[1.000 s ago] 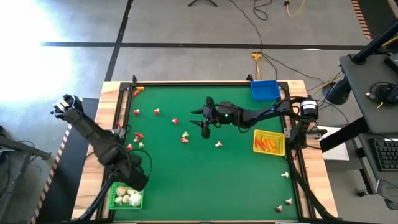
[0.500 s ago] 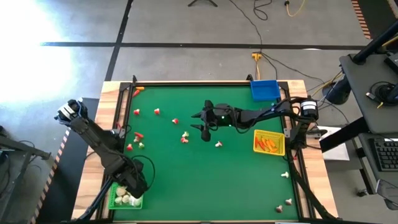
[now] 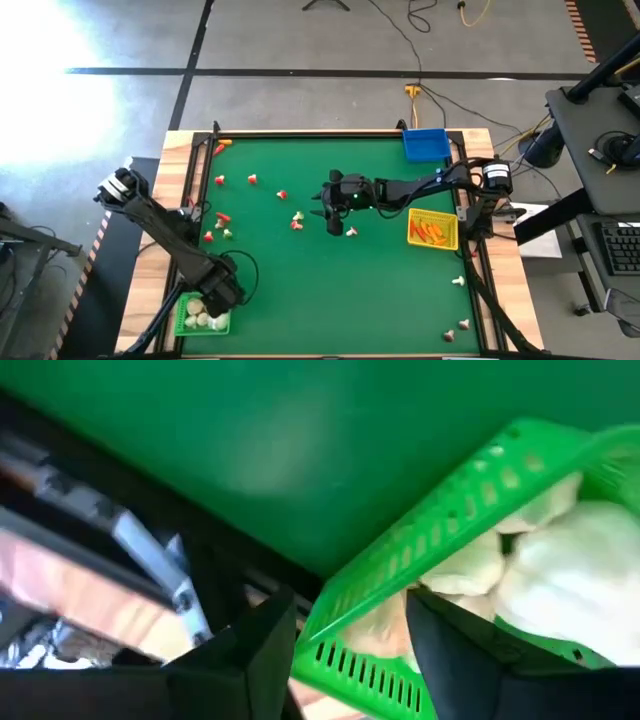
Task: Sort produce into baskets
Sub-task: Adjust the green bin on the table, then put the yellow chili into the yellow bin
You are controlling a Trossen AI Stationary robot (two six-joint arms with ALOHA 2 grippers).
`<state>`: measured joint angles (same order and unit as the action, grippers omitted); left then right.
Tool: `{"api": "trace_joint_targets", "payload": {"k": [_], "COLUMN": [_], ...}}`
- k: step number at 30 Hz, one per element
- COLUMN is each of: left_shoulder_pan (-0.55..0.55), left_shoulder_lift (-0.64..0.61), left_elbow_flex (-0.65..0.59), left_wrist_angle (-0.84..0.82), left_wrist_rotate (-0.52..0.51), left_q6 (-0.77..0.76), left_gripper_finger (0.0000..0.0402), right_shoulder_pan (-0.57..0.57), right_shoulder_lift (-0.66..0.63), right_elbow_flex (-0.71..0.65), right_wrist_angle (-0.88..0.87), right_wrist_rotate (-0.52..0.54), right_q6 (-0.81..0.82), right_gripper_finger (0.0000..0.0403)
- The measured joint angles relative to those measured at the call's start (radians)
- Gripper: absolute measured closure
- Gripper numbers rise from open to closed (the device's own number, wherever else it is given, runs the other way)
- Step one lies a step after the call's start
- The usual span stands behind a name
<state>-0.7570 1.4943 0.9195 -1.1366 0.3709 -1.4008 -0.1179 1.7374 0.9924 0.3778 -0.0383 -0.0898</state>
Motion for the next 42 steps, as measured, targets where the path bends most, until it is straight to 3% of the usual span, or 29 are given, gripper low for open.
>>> {"api": "trace_joint_targets", "payload": {"k": [9, 27, 33, 42], "left_shoulder_pan": [0.013, 0.259, 0.352, 0.537], "left_shoulder_lift": [0.053, 0.073, 0.059, 0.057], "left_elbow_flex": [0.0, 0.0, 0.022, 0.189], "left_wrist_angle": [0.049, 0.27, 0.241, 0.108], "left_wrist_rotate": [0.012, -0.402, -0.387, -0.452], "left_q6": [0.081, 0.144, 0.219, 0.452], "left_gripper_finger": [0.021, 0.0209, 0.0209, 0.021], "right_shoulder_pan": [0.002, 0.002, 0.002, 0.002], "right_shoulder_lift": [0.0, 0.0, 0.0, 0.0], "right_elbow_flex": [-0.011, -0.011, -0.014, -0.014], "right_wrist_angle": [-0.01, -0.007, -0.008, -0.012], "right_wrist_rotate": [0.001, 0.001, 0.002, -0.021], "right_q6": [0.0, 0.001, 0.0, 0.0], "right_gripper_finger": [0.0207, 0.0207, 0.0207, 0.0207]}}
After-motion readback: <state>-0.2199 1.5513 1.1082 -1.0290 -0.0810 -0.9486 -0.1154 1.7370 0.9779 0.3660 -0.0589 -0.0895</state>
